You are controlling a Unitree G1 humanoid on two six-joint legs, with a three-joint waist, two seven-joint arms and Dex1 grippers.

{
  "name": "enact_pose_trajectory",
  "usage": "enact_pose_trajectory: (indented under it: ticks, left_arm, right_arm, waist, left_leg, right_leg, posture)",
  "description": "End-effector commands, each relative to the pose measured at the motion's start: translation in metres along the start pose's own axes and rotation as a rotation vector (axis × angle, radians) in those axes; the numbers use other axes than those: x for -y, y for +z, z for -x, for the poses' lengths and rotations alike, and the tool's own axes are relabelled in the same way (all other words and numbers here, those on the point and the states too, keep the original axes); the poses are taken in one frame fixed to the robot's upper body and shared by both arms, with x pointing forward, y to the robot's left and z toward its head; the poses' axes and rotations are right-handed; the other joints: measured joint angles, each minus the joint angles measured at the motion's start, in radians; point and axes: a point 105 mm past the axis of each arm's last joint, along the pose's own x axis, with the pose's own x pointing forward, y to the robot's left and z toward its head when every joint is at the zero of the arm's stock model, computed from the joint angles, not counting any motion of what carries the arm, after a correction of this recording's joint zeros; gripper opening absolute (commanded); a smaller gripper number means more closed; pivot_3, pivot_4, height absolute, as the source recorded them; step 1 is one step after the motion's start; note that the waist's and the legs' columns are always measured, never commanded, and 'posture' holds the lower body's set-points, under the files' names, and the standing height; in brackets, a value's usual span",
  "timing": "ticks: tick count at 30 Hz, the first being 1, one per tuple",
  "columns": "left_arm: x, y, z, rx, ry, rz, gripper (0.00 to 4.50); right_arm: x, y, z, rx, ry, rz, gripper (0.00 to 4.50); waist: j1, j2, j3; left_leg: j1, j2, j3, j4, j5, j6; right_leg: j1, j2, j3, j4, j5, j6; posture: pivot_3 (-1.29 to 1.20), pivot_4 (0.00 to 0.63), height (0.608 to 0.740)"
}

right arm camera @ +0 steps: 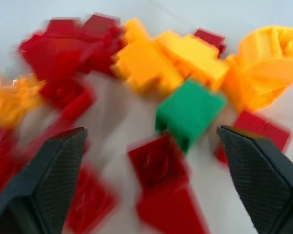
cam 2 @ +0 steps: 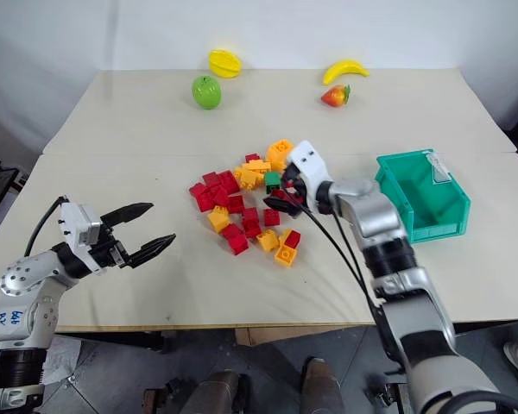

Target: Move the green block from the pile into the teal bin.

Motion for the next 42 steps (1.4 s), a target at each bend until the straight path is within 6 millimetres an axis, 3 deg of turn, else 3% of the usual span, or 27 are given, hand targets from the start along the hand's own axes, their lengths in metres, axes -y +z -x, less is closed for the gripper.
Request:
enact_pose_trajectory:
  ticks: [1, 8, 17, 22, 29, 36, 41, 42]
  left_arm:
    - [0.001, 0.008, 0.002, 0.023, 0.008, -0.036, 4.5]
    - [0.003, 0.008, 0.003, 0.025, 0.013, -0.033, 4.5]
    - [0.005, 0.009, 0.003, 0.035, 0.021, -0.033, 4.5]
    - [0.007, 0.01, -0.001, 0.045, 0.009, -0.026, 4.5]
    - [0.002, 0.011, -0.002, 0.053, 0.015, -0.02, 4.5]
    - [0.004, 0.01, -0.005, 0.061, 0.012, -0.007, 4.5]
    - [0.003, 0.008, -0.006, 0.063, 0.013, -0.001, 4.5]
    - [0.003, 0.008, -0.006, 0.063, 0.014, 0.001, 4.5]
  right_arm:
    - [0.004, 0.005, -0.012, 0.008, -0.053, -0.047, 4.46]
    - [0.004, -0.007, -0.032, -0.053, -0.139, -0.107, 4.46]
    - [0.02, -0.002, -0.023, -0.028, -0.211, -0.067, 4.46]
    - [0.014, -0.014, -0.026, -0.065, -0.187, -0.086, 4.46]
    - [-0.004, 0.0, -0.026, -0.063, -0.136, 0.067, 4.46]
    - [-0.017, -0.015, -0.027, -0.117, -0.092, 0.016, 4.46]
    - [-0.021, -0.016, -0.027, -0.129, -0.081, 0.034, 2.95]
    - [-0.021, -0.015, -0.028, -0.129, -0.083, 0.034, 2.95]
  waist:
    - [-0.001, 0.0, 0.0]
    - [-0.011, 0.0, 0.0]
    - [-0.013, 0.0, 0.0]
    - [-0.017, 0.0, 0.0]
    - [-0.026, 0.0, 0.0]
    - [-0.028, 0.0, 0.0]
    - [-0.028, 0.0, 0.0]
    - [-0.028, 0.0, 0.0]
  left_leg:
    - [0.0, 0.0, -0.001, 0.0, 0.0, 0.0]
    - [0.001, 0.0, -0.001, 0.0, 0.0, 0.0]
    - [0.002, 0.0, -0.001, 0.0, 0.0, 0.0]
    - [0.002, 0.0, -0.001, 0.0, 0.0, 0.0]
    - [0.002, 0.0, -0.001, 0.0, 0.0, 0.0]
    - [0.002, 0.0, -0.001, -0.001, 0.0, -0.001]
    - [0.002, 0.0, -0.001, -0.001, -0.001, -0.001]
    - [0.002, 0.0, -0.001, 0.0, -0.001, -0.001]
  right_leg:
    - [0.0, 0.0, 0.0, 0.0, 0.0, 0.0]
    - [0.0, 0.0, -0.002, 0.002, 0.0, 0.0]
    - [0.0, 0.0, -0.002, 0.003, 0.0, 0.0]
    - [0.0, 0.0, -0.002, 0.003, 0.0, 0.0]
    - [0.0, 0.0, -0.002, 0.003, 0.0, 0.0]
    - [0.0, 0.0, -0.002, 0.004, 0.0, -0.001]
    - [0.0, 0.0, -0.002, 0.004, 0.0, -0.001]
    - [0.0, 0.0, -0.002, 0.004, 0.0, -0.001]
  posture:
    - [0.0, 0.15, 0.74]
    - [0.0, 0.15, 0.74]
    - [0.0, 0.15, 0.74]
    - [0.0, 0.15, 0.74]
    - [0.0, 0.15, 0.74]
    - [0.0, 0.15, 0.74]
    - [0.0, 0.15, 0.74]
    - [0.0, 0.15, 0.74]
